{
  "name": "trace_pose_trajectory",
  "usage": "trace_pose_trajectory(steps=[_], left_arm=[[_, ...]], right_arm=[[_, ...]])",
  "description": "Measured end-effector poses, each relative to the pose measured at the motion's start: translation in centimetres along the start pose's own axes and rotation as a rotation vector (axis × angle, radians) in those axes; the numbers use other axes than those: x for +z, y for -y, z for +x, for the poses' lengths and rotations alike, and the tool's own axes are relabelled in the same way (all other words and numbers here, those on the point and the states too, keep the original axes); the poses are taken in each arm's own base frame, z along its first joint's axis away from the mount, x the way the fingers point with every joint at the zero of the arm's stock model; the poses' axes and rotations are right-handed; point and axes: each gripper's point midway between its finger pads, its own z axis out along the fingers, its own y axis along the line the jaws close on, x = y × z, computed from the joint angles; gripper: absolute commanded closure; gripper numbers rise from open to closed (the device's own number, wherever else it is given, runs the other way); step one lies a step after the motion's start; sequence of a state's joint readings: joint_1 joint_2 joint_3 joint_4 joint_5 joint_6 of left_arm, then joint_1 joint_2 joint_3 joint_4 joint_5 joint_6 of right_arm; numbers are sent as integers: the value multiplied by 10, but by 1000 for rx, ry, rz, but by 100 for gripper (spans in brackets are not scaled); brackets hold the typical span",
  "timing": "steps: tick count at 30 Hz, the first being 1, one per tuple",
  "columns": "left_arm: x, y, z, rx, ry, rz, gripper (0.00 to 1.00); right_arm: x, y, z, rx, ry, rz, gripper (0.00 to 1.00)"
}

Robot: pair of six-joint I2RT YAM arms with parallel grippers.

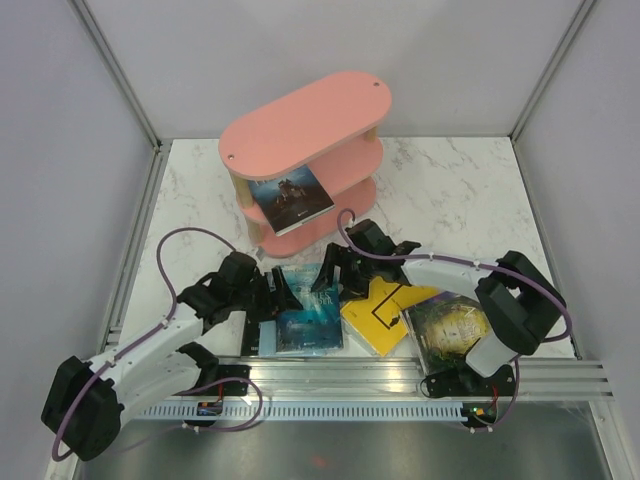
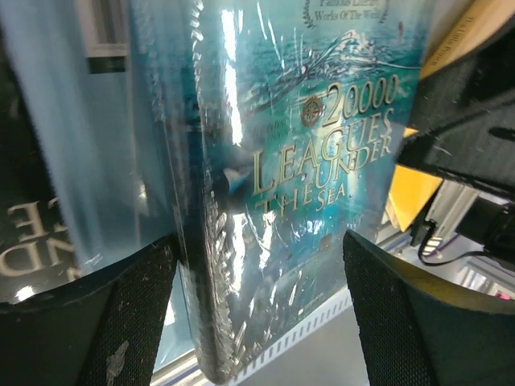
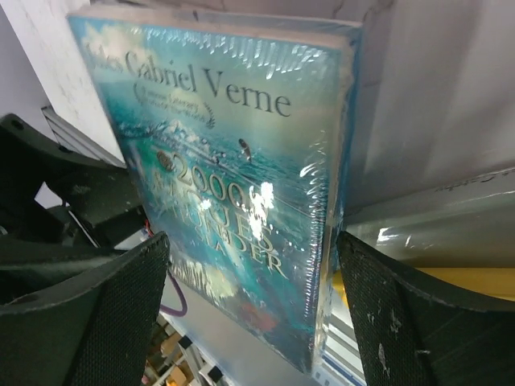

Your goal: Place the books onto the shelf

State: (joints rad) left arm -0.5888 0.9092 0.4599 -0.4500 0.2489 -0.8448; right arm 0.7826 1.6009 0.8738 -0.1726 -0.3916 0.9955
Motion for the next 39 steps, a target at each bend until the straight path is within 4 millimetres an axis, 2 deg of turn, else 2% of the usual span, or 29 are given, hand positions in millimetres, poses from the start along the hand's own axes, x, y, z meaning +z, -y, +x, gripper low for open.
trace_pose_trajectory(steps=[7, 9, 10, 11, 14, 15, 17, 18, 19, 21, 22, 23, 25, 27, 30, 35, 39], left_arm=[[7, 21, 8, 28, -31, 176, 16], [8, 25, 9, 33, -29, 215, 18], [8, 27, 10, 33, -27, 231, 23], [9, 27, 12, 31, -27, 242, 26], [10, 22, 15, 9, -29, 243, 46], [11, 19, 16, -2, -31, 234, 51], [12, 16, 17, -38, -37, 230, 83], [9, 21, 16, -62, -39, 257, 97], [4, 31, 12, -68, -28, 301, 98], [1, 37, 9, -62, -13, 324, 98], [0, 38, 9, -59, -11, 330, 98], [-1, 39, 9, -54, -8, 335, 98], [-6, 42, 10, -35, -1, 350, 98], [-13, 45, 14, -15, -8, 356, 98], [-32, 58, 17, 18, -20, 392, 98], [-67, 91, 14, 69, -40, 493, 98], [-96, 116, 20, 116, -102, 592, 98]], right_arm=[[6, 8, -4, 16, 8, 11, 20], [7, 10, -4, 14, 9, 8, 31], [8, 12, -3, 17, 8, 11, 41], [9, 14, -2, 17, 5, 11, 46], [9, 19, 1, 32, -10, 5, 61], [9, 20, 1, 36, -12, 0, 63], [8, 21, 0, 43, -15, -7, 65], [8, 23, 0, 45, -15, -8, 64], [6, 23, -1, 51, -16, -15, 64], [2, 21, -4, 46, 2, -26, 53], [1, 21, -4, 46, 3, -27, 43], [1, 19, -3, 45, 4, -33, 18], [-1, 13, 1, 28, -3, -48, 2], [-6, 4, 8, -9, -8, -66, 2], [-25, -6, 14, -47, 0, -80, 2], [-71, -31, 0, -88, 87, -131, 2], [-109, -45, -8, -109, 164, -175, 2]])
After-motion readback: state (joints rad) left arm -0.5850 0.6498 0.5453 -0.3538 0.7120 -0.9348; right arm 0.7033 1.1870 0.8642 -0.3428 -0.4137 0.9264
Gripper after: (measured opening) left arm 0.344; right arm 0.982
